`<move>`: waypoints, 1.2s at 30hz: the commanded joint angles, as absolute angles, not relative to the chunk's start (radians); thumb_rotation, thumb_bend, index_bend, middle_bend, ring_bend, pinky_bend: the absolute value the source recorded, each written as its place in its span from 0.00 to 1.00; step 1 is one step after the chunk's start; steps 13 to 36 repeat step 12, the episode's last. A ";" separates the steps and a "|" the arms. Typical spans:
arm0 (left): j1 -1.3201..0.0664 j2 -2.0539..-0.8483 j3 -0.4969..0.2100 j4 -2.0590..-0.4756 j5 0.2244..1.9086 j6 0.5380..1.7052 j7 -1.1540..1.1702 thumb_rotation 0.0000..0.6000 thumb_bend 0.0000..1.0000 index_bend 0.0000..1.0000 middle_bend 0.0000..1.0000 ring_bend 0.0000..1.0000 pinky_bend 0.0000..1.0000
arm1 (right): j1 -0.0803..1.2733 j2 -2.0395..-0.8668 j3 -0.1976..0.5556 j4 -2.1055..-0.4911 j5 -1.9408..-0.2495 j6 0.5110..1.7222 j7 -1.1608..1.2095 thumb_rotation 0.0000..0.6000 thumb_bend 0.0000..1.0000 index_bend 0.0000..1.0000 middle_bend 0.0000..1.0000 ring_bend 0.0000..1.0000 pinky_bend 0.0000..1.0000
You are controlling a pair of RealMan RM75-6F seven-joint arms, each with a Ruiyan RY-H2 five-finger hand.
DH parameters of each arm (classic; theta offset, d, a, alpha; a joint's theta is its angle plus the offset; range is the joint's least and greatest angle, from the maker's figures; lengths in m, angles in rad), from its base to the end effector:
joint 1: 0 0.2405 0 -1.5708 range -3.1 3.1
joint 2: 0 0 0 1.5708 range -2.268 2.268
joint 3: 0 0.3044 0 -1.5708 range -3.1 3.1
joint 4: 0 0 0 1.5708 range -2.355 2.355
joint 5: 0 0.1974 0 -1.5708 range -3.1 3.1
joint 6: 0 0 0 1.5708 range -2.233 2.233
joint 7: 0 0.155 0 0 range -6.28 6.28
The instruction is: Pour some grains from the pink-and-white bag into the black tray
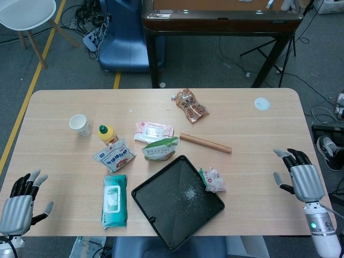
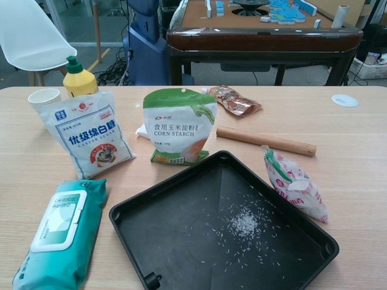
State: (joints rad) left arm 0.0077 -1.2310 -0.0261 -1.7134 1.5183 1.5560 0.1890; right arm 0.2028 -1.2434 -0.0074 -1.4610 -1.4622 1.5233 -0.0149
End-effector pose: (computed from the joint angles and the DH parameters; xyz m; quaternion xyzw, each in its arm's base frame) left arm -0.3339 0.1573 0.1516 -0.5697 -0.4065 -0.3832 0.6027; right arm -0.3518 -0.2279 0.1589 0.6151 -0.3517 0.3992 0.5819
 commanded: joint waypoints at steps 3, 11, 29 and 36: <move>0.004 -1.238 -0.027 -1.709 1.524 1.557 0.187 1.00 0.28 0.16 0.07 0.00 0.03 | 0.166 -1.219 0.001 -1.496 -1.450 1.538 -0.028 1.00 0.38 0.21 0.31 0.18 0.18; 0.004 -1.237 -0.027 -1.712 1.529 1.567 0.185 1.00 0.28 0.16 0.07 0.00 0.03 | 0.137 -1.210 0.011 -1.516 -1.435 1.527 -0.024 1.00 0.38 0.21 0.31 0.18 0.18; 0.004 -1.236 -0.027 -1.712 1.529 1.568 0.184 1.00 0.28 0.16 0.07 0.00 0.03 | 0.136 -1.209 0.011 -1.518 -1.437 1.526 -0.022 1.00 0.38 0.21 0.31 0.18 0.18; 0.004 -1.236 -0.027 -1.712 1.529 1.568 0.184 1.00 0.28 0.16 0.07 0.00 0.03 | 0.136 -1.209 0.011 -1.518 -1.437 1.526 -0.022 1.00 0.38 0.21 0.31 0.18 0.18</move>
